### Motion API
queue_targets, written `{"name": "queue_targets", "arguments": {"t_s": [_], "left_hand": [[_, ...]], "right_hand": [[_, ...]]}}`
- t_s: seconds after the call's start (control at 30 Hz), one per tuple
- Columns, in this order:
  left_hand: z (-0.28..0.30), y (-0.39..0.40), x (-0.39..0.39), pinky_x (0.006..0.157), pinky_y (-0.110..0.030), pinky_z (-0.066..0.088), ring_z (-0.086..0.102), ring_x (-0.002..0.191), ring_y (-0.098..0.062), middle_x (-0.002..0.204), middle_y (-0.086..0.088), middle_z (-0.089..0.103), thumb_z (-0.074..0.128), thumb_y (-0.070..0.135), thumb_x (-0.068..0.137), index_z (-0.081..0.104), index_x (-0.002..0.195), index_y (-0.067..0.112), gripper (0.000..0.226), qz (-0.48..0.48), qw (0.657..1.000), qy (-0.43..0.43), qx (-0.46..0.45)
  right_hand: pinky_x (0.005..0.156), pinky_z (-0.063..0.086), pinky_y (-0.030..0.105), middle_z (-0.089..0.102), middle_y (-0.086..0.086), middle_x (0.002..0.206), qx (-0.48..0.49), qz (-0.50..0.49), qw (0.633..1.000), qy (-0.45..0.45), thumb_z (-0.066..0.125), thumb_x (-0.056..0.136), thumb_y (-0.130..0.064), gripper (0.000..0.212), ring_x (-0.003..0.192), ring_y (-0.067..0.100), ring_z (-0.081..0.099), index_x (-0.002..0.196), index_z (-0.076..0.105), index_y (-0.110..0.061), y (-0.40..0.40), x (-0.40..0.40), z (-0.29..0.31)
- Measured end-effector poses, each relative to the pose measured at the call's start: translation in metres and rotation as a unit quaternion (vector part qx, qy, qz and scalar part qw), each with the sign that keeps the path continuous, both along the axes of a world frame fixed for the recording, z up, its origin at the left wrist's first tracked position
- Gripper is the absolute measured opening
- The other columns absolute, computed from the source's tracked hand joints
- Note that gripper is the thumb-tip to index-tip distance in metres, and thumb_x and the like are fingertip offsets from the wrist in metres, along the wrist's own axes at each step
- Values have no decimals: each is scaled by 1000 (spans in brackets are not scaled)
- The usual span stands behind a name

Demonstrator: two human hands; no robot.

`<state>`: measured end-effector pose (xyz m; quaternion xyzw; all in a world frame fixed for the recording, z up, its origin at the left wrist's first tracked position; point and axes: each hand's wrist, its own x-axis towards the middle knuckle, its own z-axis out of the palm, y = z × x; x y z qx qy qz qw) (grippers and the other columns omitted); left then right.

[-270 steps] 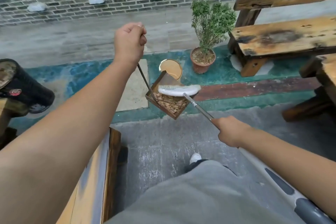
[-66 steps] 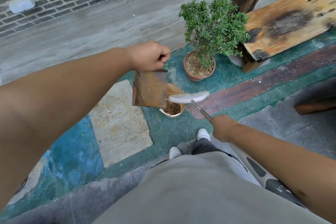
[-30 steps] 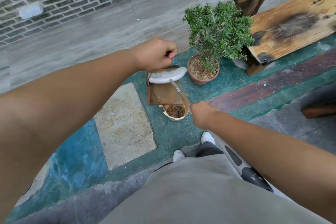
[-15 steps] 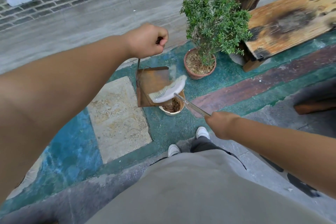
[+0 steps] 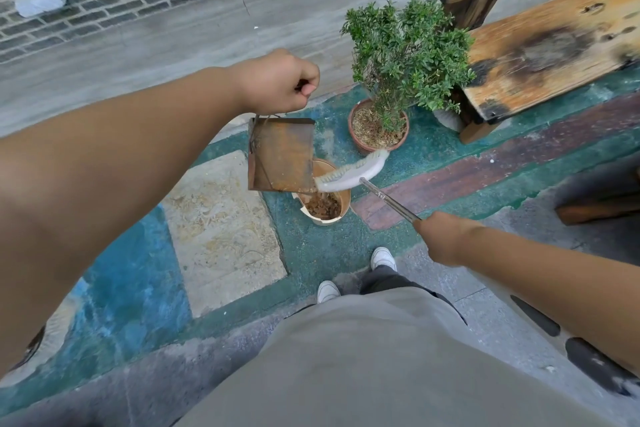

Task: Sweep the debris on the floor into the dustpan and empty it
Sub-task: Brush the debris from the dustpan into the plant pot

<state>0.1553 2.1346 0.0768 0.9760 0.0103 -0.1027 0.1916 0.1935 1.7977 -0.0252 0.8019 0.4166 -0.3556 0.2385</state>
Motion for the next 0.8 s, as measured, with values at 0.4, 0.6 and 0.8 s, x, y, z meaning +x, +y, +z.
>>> {"name": "queue_targets", "arguments": {"t_s": [0.4,0.6,0.8], "left_hand": [[2,-8,3,58,-26,30,43,60,-25,60,-2,48,55,2,81,50,75,12,12,-75,997,8,17],[-1,-11,8,54,-22,31,43,63,-25,65,-6,50,55,0,81,49,76,13,15,-60,998,20,10],[-11,7,3,58,-25,34,45,66,-24,69,-5,52,56,1,81,51,76,10,11,-5,1000,19,-14]], "right_hand": [[61,44,32,59,12,90,128,-58,989,48,49,86,-5,34,79,32,59,118,58,-5,87,-27,2],[65,43,33,61,14,107,69,35,997,26,47,90,-5,31,96,32,62,120,56,-6,74,-38,2],[72,48,37,59,14,113,6,50,998,31,53,89,-10,35,103,34,63,124,53,-8,29,-26,-5]]}}
